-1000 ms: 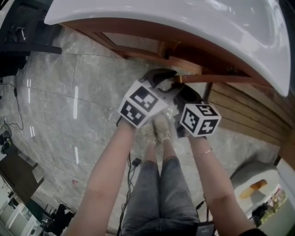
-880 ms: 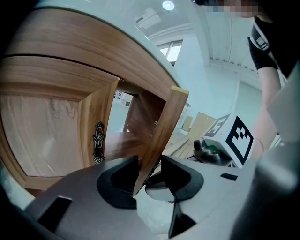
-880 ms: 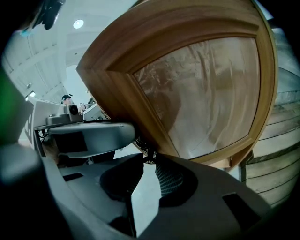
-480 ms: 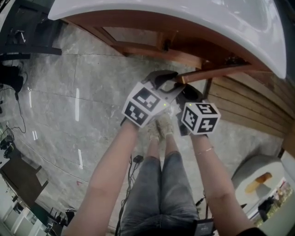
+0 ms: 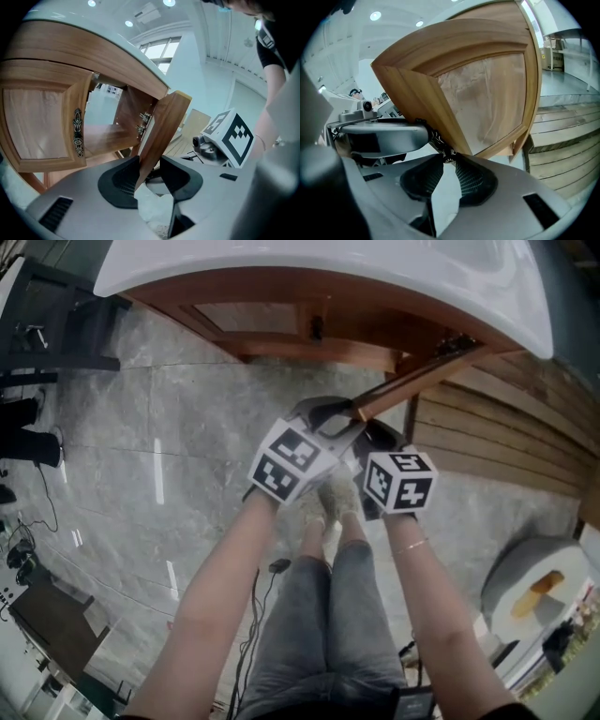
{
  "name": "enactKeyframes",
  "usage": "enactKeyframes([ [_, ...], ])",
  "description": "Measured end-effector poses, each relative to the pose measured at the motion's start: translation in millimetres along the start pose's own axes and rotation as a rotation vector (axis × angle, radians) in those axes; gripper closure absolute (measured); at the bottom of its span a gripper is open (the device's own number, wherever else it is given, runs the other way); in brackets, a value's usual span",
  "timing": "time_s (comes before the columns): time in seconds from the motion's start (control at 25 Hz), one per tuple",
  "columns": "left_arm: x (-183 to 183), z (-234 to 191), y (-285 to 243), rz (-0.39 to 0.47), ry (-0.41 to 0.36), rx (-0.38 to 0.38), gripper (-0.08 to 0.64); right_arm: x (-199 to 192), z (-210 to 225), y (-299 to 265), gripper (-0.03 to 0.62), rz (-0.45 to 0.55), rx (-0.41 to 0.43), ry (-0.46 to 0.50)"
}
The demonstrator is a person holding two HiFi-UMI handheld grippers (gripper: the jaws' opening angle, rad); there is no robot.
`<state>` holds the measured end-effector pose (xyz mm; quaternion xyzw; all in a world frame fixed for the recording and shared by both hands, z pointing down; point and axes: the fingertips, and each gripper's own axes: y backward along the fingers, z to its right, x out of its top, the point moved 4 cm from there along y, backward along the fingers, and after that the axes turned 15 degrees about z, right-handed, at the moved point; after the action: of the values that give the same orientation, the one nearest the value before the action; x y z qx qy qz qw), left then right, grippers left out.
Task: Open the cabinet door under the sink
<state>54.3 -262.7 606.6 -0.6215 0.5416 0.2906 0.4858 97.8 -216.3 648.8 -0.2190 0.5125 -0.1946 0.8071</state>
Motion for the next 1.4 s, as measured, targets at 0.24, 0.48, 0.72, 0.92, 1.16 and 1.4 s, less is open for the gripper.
enactKeyframes([
  [0.24, -3.7, 11.6, -1.5, -0.033, -0.008, 0.004, 0.416, -5.5, 3.4, 13.0, 0.505, -0.002, 0.004, -0.026],
  [0.48, -1.5, 7.2, -2.3, -0.034, -0.003, 0.045, 0.417, -15.4, -9.7, 30.6, 0.588, -0.001, 0.06, 0.136],
  [0.72, -0.9, 9.5, -3.2, -0.031, -0.004, 0.046, 0.417, -12.7, 3.3, 26.6, 0.584, 0.032, 0.023, 0.145],
  [0.92, -0.9, 9.1, -2.7, -0.014, 0.004, 0.059, 0.417, -6.2, 2.8, 15.1, 0.538, 0.018, 0.047, 0.176],
  [1.16, -1.0, 8.9, -1.7, -0.019, 0.005, 0.057, 0.419, -5.5, 5.0, 14.1, 0.512, 0.005, 0.073, 0.191],
  [1.4, -0.9, 8.5, -2.0, -0.007, 0.011, 0.057, 0.42, -4.7, 8.9, 13.0, 0.505, 0.004, 0.134, 0.191],
])
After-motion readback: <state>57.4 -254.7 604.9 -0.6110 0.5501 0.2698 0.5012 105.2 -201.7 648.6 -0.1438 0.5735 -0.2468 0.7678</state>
